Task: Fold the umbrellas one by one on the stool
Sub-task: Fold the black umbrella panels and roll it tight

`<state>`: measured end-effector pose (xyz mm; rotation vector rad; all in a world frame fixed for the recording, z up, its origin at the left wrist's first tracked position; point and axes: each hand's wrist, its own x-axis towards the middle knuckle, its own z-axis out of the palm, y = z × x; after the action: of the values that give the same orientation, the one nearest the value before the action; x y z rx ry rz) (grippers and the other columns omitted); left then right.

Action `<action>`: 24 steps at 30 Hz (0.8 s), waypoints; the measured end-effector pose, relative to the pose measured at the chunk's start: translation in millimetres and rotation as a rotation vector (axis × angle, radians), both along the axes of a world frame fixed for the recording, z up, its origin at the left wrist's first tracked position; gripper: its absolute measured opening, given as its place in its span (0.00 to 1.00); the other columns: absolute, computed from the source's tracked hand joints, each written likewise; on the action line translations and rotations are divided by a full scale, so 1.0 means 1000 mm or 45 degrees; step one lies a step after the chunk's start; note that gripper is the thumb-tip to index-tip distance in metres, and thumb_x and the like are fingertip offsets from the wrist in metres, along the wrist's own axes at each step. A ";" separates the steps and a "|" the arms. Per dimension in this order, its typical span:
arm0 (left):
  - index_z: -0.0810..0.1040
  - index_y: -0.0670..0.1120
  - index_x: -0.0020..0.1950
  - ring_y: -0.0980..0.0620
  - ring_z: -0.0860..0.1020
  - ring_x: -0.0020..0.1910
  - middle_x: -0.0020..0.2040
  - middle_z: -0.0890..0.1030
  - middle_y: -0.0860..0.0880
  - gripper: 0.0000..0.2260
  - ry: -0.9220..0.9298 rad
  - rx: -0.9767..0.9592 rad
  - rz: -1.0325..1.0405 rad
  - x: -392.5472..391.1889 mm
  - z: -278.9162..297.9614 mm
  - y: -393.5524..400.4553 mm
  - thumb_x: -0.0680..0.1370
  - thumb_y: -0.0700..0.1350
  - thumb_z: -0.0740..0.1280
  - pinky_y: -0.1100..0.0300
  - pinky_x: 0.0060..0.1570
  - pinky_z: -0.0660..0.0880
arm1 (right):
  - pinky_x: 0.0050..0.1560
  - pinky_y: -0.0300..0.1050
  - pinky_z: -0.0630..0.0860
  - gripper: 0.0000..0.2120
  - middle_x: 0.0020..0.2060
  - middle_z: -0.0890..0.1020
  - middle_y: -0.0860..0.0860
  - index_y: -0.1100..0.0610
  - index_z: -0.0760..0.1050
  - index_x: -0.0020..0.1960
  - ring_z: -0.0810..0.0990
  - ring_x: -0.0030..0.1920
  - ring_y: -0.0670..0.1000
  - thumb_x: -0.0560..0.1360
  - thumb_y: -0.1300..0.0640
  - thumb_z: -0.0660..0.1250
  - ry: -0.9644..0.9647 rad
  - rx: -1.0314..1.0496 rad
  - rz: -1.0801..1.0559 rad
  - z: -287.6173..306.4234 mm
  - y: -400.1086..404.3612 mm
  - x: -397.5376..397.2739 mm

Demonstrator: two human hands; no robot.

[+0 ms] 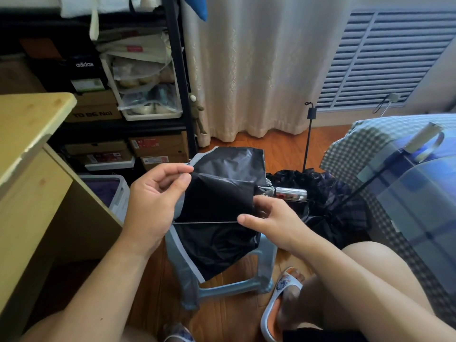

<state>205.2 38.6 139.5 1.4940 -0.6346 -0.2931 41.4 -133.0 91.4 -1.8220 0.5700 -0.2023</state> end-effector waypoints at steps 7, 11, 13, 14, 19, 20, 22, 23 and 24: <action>0.84 0.50 0.53 0.53 0.84 0.53 0.49 0.86 0.51 0.09 -0.140 -0.015 0.015 -0.001 0.001 0.002 0.80 0.37 0.69 0.63 0.54 0.80 | 0.62 0.64 0.76 0.04 0.47 0.85 0.60 0.54 0.82 0.44 0.83 0.49 0.59 0.72 0.61 0.75 -0.514 0.548 -0.326 0.008 -0.014 0.006; 0.83 0.53 0.54 0.55 0.84 0.54 0.50 0.86 0.55 0.10 -0.242 0.003 0.027 -0.004 0.000 0.001 0.80 0.38 0.69 0.66 0.53 0.79 | 0.57 0.59 0.80 0.08 0.43 0.84 0.57 0.54 0.79 0.48 0.83 0.47 0.56 0.75 0.64 0.75 -0.537 0.278 -0.431 0.010 -0.017 0.001; 0.83 0.53 0.53 0.56 0.84 0.53 0.50 0.86 0.56 0.11 -0.252 0.012 0.032 -0.003 0.001 -0.001 0.80 0.37 0.69 0.67 0.53 0.78 | 0.53 0.48 0.81 0.13 0.44 0.84 0.54 0.55 0.77 0.55 0.84 0.47 0.54 0.75 0.67 0.75 -0.587 0.164 -0.428 0.013 -0.015 -0.001; 0.83 0.53 0.53 0.57 0.84 0.53 0.50 0.86 0.57 0.11 -0.262 0.013 0.037 -0.002 0.001 -0.001 0.80 0.37 0.69 0.67 0.53 0.78 | 0.53 0.45 0.81 0.15 0.45 0.84 0.53 0.55 0.77 0.58 0.84 0.48 0.53 0.75 0.68 0.75 -0.603 0.079 -0.423 0.013 -0.014 -0.002; 0.83 0.54 0.54 0.57 0.83 0.53 0.51 0.85 0.57 0.11 -0.394 0.017 0.085 -0.003 0.001 -0.001 0.80 0.37 0.70 0.68 0.52 0.77 | 0.51 0.46 0.82 0.11 0.43 0.85 0.51 0.56 0.79 0.53 0.85 0.46 0.52 0.76 0.69 0.73 -0.682 -0.245 -0.581 0.016 -0.017 -0.004; 0.83 0.54 0.54 0.56 0.83 0.53 0.50 0.85 0.57 0.11 -0.382 0.013 0.085 -0.003 0.001 -0.001 0.80 0.37 0.70 0.68 0.52 0.78 | 0.51 0.49 0.82 0.11 0.43 0.85 0.53 0.55 0.78 0.51 0.85 0.46 0.55 0.76 0.68 0.73 -0.671 -0.187 -0.601 0.015 -0.018 -0.004; 0.83 0.53 0.53 0.54 0.84 0.53 0.49 0.86 0.56 0.10 -0.334 0.015 0.060 -0.002 -0.001 -0.002 0.79 0.38 0.70 0.67 0.52 0.78 | 0.53 0.56 0.82 0.07 0.43 0.84 0.58 0.55 0.77 0.51 0.84 0.46 0.59 0.78 0.65 0.71 -0.567 -0.041 -0.595 0.011 -0.018 -0.004; 0.84 0.53 0.53 0.53 0.84 0.53 0.49 0.86 0.55 0.10 -0.321 0.024 0.043 -0.002 -0.002 -0.002 0.79 0.38 0.70 0.66 0.52 0.79 | 0.55 0.59 0.82 0.04 0.44 0.83 0.59 0.56 0.76 0.51 0.84 0.47 0.60 0.80 0.62 0.70 -0.489 0.009 -0.573 0.008 -0.016 -0.005; 0.84 0.53 0.53 0.53 0.84 0.52 0.49 0.86 0.55 0.09 -0.316 0.036 0.026 -0.002 -0.003 -0.003 0.79 0.38 0.70 0.65 0.52 0.79 | 0.55 0.60 0.81 0.02 0.44 0.83 0.59 0.57 0.76 0.50 0.83 0.47 0.60 0.81 0.60 0.69 -0.422 0.036 -0.542 0.005 -0.013 -0.005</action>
<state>203.3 35.6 136.3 1.5766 -0.8145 -0.1014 36.9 -146.4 96.8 -1.5765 0.7115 -0.7639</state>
